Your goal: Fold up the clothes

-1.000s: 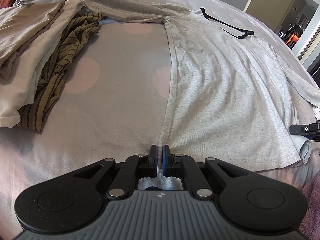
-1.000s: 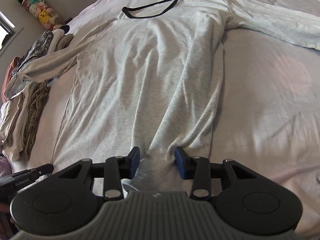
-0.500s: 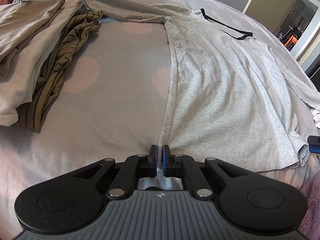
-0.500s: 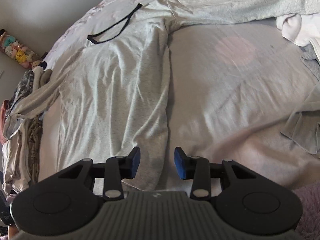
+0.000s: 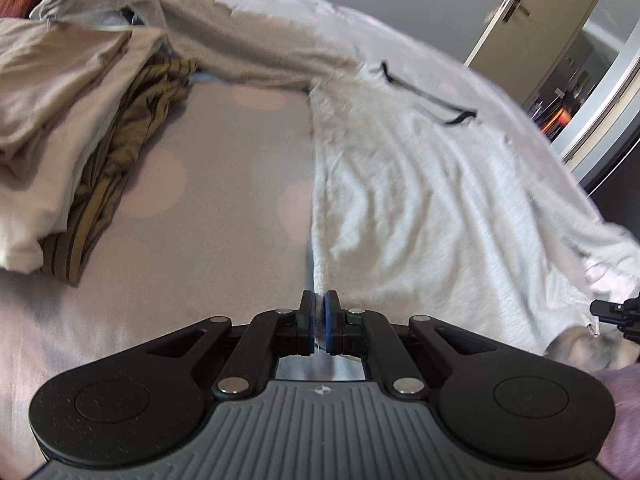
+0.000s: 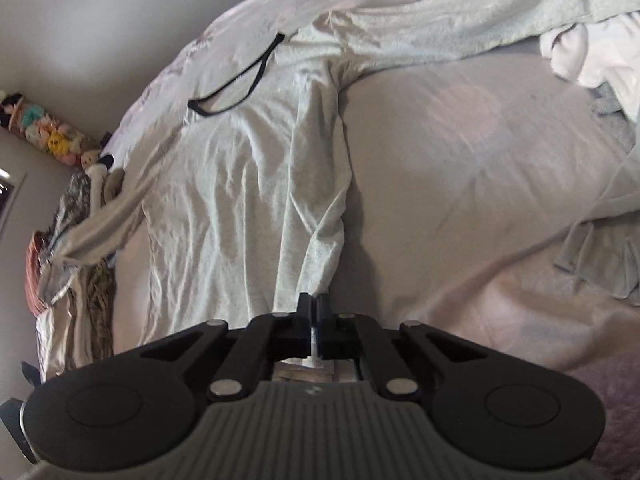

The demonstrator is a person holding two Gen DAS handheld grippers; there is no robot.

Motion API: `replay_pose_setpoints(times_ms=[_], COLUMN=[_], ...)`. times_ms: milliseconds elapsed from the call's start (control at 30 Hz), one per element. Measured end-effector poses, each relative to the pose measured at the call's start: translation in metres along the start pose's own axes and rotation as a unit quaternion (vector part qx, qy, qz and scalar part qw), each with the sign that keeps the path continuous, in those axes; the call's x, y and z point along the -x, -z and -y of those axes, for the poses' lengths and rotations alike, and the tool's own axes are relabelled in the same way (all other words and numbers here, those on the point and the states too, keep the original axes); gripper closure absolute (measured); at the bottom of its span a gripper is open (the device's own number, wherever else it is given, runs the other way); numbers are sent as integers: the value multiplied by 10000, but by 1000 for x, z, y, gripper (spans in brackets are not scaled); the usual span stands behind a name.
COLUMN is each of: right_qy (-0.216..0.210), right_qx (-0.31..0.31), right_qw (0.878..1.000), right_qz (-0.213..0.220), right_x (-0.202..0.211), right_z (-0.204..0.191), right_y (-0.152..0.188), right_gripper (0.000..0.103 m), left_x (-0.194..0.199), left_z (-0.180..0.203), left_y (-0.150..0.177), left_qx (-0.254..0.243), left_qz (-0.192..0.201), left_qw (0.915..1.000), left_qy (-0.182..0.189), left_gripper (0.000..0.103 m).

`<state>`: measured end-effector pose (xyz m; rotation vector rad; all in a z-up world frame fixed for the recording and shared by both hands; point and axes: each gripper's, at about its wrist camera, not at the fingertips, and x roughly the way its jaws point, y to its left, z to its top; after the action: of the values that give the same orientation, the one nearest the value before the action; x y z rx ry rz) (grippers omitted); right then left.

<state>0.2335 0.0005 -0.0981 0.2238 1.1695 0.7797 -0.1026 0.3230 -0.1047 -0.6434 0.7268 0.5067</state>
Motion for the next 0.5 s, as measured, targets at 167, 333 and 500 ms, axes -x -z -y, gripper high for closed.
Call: replay_pose_setpoints(times_ms=[167, 333, 500], right_qy=[86, 551, 1086], right_qx=[291, 566, 620], right_qw=[9968, 9955, 9919], right_qz=[743, 515, -208], right_x=[67, 69, 18], right_z=[-6, 3, 30], right_y=[-24, -23, -5], right_gripper=[102, 102, 102], left_x=[36, 35, 0], left_z=[9, -6, -29], left_y=[-22, -18, -2], left_qx=[17, 91, 73], left_qz=[340, 67, -462], left_qw=[9991, 9999, 9972], left_qy=[256, -94, -585], left_gripper=[101, 101, 101])
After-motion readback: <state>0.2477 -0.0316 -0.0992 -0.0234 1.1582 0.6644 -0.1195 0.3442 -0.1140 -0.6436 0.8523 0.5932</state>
